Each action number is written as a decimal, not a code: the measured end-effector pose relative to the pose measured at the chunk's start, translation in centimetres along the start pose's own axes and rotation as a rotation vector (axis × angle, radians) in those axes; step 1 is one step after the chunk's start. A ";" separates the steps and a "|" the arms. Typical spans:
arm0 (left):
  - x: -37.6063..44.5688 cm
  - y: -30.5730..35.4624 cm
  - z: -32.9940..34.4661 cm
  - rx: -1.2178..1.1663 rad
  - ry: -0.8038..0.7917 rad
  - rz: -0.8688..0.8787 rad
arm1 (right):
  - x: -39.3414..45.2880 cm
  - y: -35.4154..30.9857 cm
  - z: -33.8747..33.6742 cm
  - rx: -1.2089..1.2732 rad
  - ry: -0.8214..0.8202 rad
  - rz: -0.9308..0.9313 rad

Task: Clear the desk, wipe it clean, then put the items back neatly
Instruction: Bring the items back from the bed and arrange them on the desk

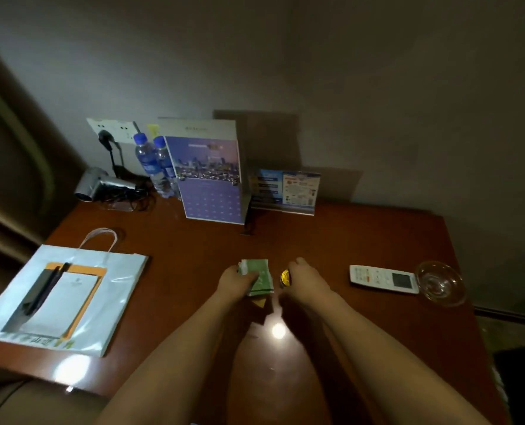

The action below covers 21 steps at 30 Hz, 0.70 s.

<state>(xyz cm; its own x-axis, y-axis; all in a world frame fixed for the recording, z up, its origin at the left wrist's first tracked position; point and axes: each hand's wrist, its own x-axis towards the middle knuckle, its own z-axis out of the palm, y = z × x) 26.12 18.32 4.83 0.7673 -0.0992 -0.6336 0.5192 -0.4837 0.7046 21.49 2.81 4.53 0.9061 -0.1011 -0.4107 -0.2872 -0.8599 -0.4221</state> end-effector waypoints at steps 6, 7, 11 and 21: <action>6.3 -0.1 -2.3 0.062 -0.021 -0.055 | 5.4 -1.1 1.4 0.006 -0.090 0.048; 7.4 0.0 -2.5 0.059 -0.029 -0.066 | 6.3 -1.5 1.2 0.008 -0.087 0.049; 11.3 0.8 -3.4 0.175 -0.072 -0.055 | 9.8 -2.5 1.6 0.019 -0.083 0.098; 16.1 0.2 -5.2 0.265 -0.148 -0.053 | 13.1 -3.1 3.3 -0.028 -0.137 0.116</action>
<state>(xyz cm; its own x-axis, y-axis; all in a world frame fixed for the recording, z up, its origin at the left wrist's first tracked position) 40.48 21.14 -3.59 0.6686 -0.1842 -0.7205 0.4257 -0.6995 0.5739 33.21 5.80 -2.22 0.8162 -0.1328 -0.5623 -0.3767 -0.8603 -0.3436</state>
